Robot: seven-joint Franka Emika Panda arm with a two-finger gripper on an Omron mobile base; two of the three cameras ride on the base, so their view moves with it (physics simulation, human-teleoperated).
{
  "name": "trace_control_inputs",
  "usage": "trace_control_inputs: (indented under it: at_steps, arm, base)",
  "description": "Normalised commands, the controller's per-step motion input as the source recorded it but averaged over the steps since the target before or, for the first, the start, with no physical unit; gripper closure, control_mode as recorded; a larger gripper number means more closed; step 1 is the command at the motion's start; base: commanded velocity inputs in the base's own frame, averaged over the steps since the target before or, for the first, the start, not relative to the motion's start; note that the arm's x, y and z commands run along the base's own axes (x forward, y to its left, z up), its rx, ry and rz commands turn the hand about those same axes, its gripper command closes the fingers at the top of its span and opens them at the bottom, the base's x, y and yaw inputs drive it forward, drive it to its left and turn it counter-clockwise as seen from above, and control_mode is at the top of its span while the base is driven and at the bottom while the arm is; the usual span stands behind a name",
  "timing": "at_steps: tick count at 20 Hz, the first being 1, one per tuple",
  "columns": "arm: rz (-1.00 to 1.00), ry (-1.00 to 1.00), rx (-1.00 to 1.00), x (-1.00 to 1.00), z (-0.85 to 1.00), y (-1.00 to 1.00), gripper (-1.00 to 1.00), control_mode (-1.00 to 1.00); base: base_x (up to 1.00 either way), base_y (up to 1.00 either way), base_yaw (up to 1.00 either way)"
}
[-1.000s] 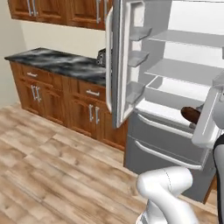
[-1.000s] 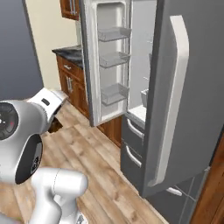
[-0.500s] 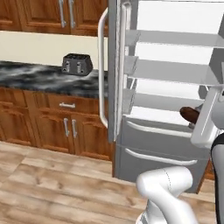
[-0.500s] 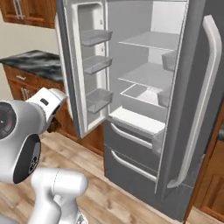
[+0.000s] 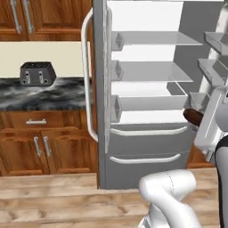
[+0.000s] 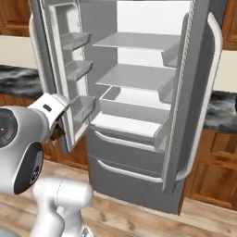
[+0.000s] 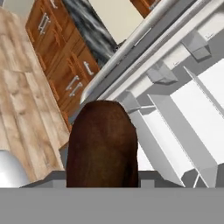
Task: Place the liquor and beer on the top shelf of the fridge to keep them out of children's reach, and place the sweet potato on lower shelves for easy access.
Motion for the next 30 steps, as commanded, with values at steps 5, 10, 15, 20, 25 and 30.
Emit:
trace_control_inputs:
  at_steps: [5,10,15,20,25,30]
  arm:
    - [0.00,0.00,0.00,0.00,0.00,0.00,1.00,1.00]
    - [0.00,0.00,0.00,0.00,0.00,0.00,1.00,1.00]
    - [0.00,0.00,0.00,0.00,0.00,0.00,1.00,1.00]
    - [0.00,0.00,0.00,0.00,0.00,0.00,1.00,1.00]
    - [0.00,0.00,0.00,0.00,0.00,0.00,1.00,1.00]
    - [0.00,0.00,0.00,0.00,0.00,0.00,1.00,1.00]
  base:
    - [0.31,0.41,-0.43]
    - [0.43,0.15,-0.32]
    - [0.58,0.00,-0.14]
    - [0.57,0.00,-0.06]
    - [0.63,-0.01,-0.04]
    - [0.67,-0.12,-0.01]
